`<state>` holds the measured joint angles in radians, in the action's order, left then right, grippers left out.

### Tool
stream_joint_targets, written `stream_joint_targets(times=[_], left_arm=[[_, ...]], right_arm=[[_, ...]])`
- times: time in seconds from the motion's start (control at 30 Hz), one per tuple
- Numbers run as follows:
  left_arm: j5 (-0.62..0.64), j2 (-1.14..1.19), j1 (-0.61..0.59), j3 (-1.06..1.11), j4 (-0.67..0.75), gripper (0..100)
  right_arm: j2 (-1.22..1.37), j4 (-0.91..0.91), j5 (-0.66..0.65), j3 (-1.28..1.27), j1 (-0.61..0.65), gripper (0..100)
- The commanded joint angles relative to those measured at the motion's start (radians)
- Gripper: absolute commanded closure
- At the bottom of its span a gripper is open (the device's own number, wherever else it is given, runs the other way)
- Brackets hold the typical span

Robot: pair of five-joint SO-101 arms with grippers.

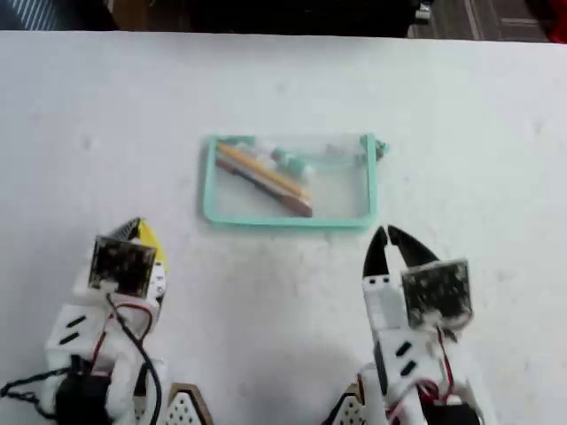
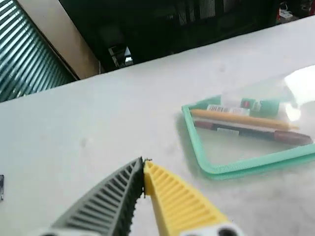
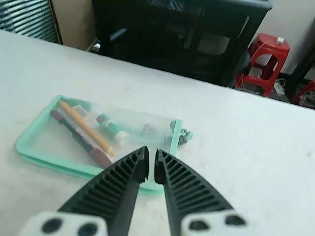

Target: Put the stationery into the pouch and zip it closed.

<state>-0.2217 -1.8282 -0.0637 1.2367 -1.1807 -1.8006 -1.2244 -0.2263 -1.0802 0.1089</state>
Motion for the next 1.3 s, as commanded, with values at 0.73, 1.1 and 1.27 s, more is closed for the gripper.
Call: stream_joint_targets(times=[0.73, 1.1, 1.27], left_arm=[[0.012, 0.004, -0.012, 0.456, -0.08, 98], [0.014, 0.004, -0.012, 0.456, -0.107, 98], [0.014, 0.004, -0.012, 0.456, -0.107, 98]], right_arm=[[0.001, -0.005, -0.008, -0.611, -0.027, 97.8], [0.002, -0.044, -0.002, -0.611, -0.027, 98.1], [0.002, -0.044, -0.005, -0.611, -0.022, 98.1]])
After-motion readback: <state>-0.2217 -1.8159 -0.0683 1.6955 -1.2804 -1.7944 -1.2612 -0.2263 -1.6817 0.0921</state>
